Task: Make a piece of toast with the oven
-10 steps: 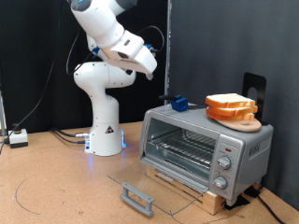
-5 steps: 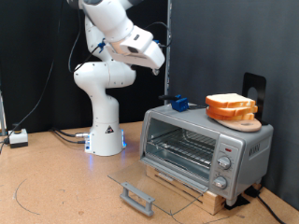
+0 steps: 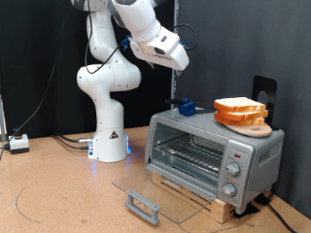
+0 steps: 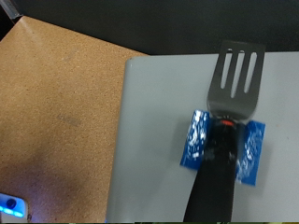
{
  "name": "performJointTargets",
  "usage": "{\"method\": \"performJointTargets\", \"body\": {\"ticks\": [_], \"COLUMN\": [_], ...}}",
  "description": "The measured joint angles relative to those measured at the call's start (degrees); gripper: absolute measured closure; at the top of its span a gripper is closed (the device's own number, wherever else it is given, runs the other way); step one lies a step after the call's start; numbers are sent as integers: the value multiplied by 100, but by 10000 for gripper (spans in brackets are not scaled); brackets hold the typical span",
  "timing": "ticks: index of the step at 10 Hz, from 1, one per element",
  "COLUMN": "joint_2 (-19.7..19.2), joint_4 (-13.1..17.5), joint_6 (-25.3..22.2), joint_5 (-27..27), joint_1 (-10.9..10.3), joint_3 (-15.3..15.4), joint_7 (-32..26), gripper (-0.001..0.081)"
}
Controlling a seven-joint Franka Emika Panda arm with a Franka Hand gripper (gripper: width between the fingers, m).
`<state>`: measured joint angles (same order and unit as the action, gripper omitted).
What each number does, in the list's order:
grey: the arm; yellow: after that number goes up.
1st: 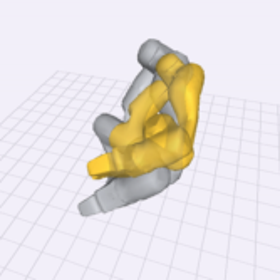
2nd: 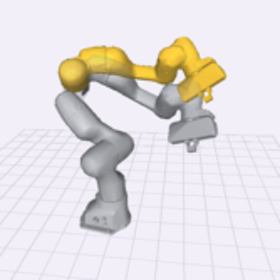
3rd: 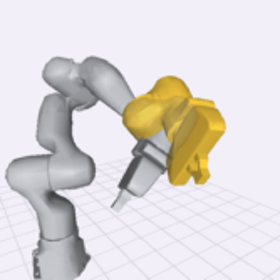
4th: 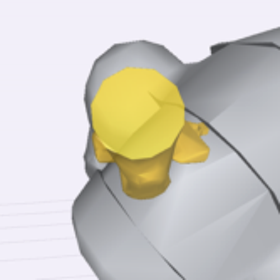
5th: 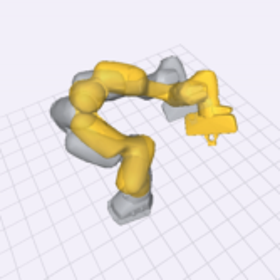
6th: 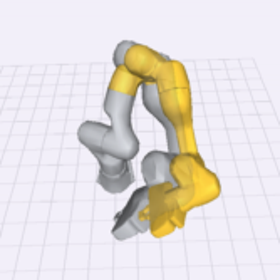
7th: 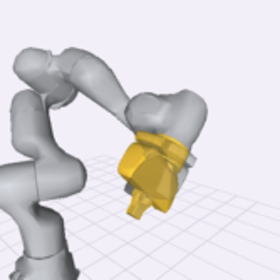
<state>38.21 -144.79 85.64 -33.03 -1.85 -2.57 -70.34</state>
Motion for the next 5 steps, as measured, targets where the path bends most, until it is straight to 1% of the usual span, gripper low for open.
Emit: {"method": "performJointTargets", "body": {"ticks": [2, 3, 5], "joint_2": [138, 143, 96], "joint_4": [-211, -279, -357], "joint_6": [373, 546, 730], "joint_5": [-102, -107, -112], "joint_1": [2, 10, 13], "joint_3": [213, 269, 305], "joint_7": [78, 159, 268], "gripper": [-3, -3, -3]}}
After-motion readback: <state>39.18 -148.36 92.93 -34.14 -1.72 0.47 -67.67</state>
